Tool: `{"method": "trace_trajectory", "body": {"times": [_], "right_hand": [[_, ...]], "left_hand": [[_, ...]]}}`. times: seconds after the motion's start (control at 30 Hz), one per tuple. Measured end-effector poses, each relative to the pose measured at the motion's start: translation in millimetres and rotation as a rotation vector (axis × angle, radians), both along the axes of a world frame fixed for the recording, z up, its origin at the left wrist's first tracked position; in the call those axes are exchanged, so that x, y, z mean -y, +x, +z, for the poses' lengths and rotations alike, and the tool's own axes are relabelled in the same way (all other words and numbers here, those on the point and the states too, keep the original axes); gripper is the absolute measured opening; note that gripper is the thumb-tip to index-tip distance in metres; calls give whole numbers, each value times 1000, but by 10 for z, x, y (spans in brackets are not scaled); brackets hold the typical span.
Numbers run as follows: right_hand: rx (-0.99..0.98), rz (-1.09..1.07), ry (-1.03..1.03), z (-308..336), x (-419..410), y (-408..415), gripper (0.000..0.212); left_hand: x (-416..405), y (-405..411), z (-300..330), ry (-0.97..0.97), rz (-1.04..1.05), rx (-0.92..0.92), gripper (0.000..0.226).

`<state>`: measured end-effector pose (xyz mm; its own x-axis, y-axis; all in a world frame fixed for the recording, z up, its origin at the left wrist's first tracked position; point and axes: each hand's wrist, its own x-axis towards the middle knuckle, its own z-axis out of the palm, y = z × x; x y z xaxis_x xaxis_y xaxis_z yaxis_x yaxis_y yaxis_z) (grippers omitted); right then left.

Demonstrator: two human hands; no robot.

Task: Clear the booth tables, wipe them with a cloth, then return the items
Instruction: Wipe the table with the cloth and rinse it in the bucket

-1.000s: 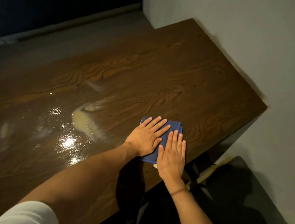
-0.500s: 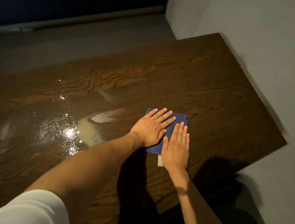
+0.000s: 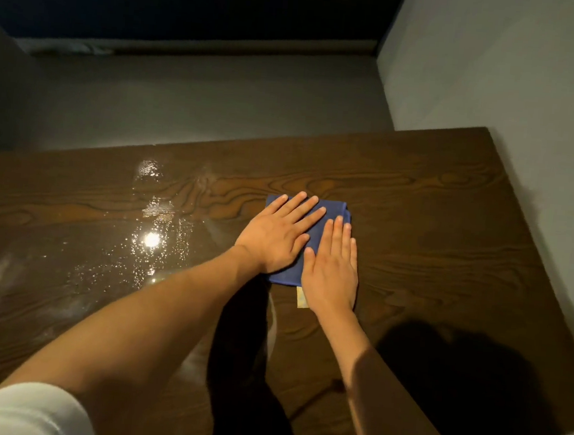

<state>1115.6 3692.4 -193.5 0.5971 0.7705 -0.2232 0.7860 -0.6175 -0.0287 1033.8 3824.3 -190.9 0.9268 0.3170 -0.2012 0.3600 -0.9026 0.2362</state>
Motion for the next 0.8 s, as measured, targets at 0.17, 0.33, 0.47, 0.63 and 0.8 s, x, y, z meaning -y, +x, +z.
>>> {"method": "trace_trajectory", "body": {"times": [0.17, 0.33, 0.47, 0.63, 0.8], "right_hand": [[-20, 140, 45, -12, -678, 44, 67], [-39, 267, 69, -44, -1310, -76, 66], [-46, 337, 75, -41, -1632, -283, 66], [-66, 426, 66, -39, -1886, -564, 65], [-100, 491, 56, 32, -1811, -683, 63]], "left_hand": [[-564, -140, -16, 34, 131, -18, 67], [-1060, -394, -11, 46, 256, -28, 75], [-1311, -660, -23, 57, 326, -36, 74], [-1441, -1044, -61, 71, 427, -11, 68], [-1310, -1234, -102, 61, 487, -1, 57]]}}
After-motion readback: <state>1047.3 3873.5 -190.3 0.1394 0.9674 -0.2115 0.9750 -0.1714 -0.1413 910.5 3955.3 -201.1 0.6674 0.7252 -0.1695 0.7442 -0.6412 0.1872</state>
